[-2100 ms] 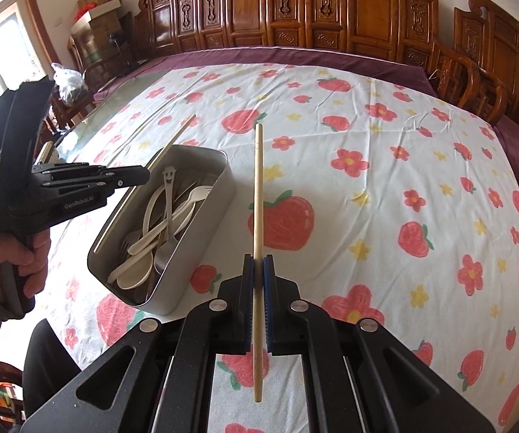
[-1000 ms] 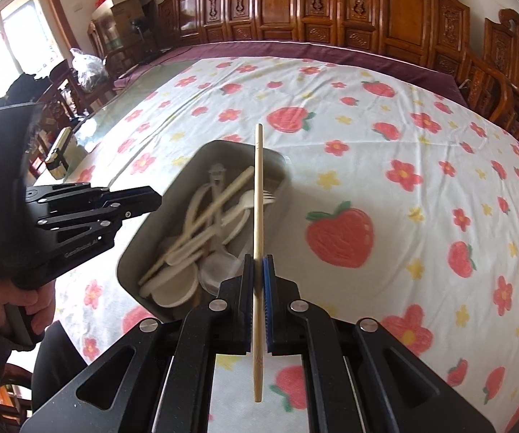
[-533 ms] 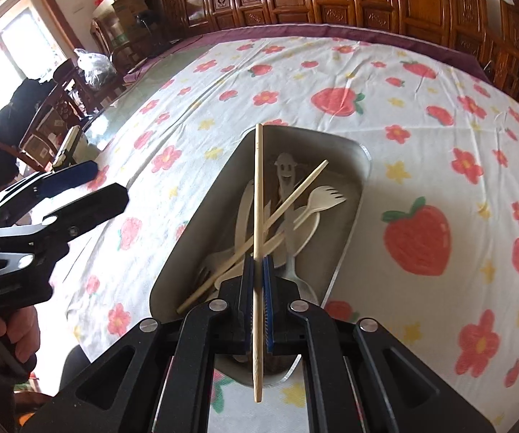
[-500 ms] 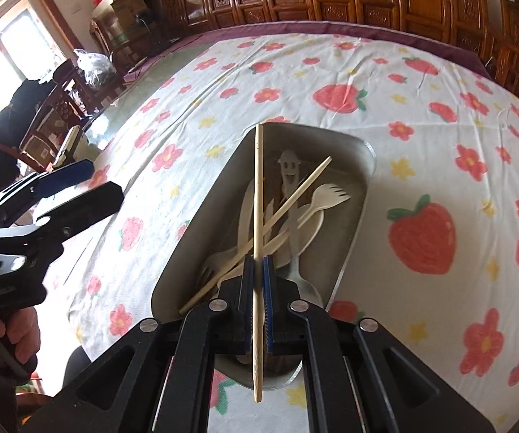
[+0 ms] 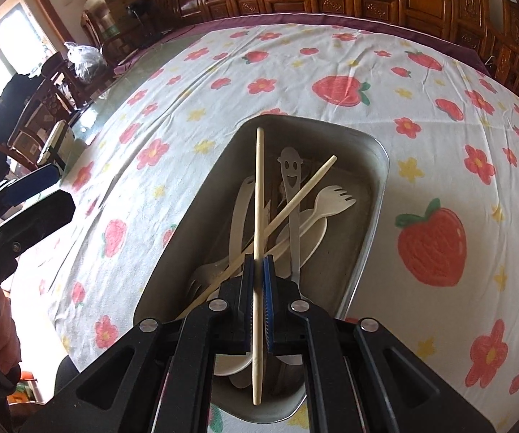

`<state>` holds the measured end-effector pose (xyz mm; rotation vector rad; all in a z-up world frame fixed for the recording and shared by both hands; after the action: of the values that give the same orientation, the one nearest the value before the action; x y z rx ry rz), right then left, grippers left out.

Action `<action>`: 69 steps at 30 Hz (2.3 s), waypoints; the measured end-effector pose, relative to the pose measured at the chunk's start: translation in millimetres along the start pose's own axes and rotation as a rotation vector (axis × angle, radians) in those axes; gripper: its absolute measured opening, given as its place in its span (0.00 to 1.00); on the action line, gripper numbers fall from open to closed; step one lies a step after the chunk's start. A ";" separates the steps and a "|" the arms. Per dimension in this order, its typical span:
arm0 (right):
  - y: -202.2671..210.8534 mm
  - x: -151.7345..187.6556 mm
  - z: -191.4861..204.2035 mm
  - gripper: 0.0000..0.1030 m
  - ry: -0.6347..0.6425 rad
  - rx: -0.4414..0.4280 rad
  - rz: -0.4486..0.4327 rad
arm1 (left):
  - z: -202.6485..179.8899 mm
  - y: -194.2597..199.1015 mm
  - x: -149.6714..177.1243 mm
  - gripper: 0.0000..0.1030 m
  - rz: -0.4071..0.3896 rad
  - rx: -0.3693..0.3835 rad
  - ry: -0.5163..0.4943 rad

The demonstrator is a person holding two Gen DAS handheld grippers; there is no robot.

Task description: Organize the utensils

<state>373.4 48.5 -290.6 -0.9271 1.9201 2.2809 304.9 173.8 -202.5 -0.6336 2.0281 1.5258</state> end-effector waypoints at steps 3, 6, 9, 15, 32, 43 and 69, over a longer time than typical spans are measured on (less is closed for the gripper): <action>3.5 0.0 1.6 0.07 0.010 -0.011 -0.014 | -1.9 0.3 1.5 0.78 0.002 0.002 -0.003; 6.4 1.1 2.7 0.07 0.027 -0.008 -0.023 | -6.2 0.2 1.4 0.78 0.003 0.003 -0.008; 11.9 3.0 0.8 0.07 0.027 -0.011 -0.036 | -12.0 0.8 0.5 0.79 0.001 0.003 -0.016; 34.5 7.7 -7.1 0.07 0.035 0.001 -0.082 | -26.4 6.2 -0.6 0.85 -0.010 -0.005 -0.029; 153.3 55.6 -69.0 0.88 -0.045 0.103 -0.254 | -96.8 61.2 4.6 0.93 -0.071 -0.016 -0.043; 214.7 112.0 -99.1 0.98 -0.088 0.226 -0.325 | -147.0 85.9 33.7 0.93 -0.046 -0.014 -0.078; 372.2 168.9 -99.6 0.98 -0.179 0.301 -0.601 | -238.7 217.6 30.6 0.93 -0.280 0.007 -0.129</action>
<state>135.2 -191.5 -40.3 -1.0364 1.5694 1.6257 111.9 -2.6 -10.4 -0.7605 1.7644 1.3581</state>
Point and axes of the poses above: each gripper's, at about its wrist camera, not at the fingertips, and y roughly against the way its jaws point, z to its left, x to its underside, the point moved 5 cm from there along -y, roughly the way its jaws point, and after that the axes turned 11 degrees about x, right-handed, at the moved point
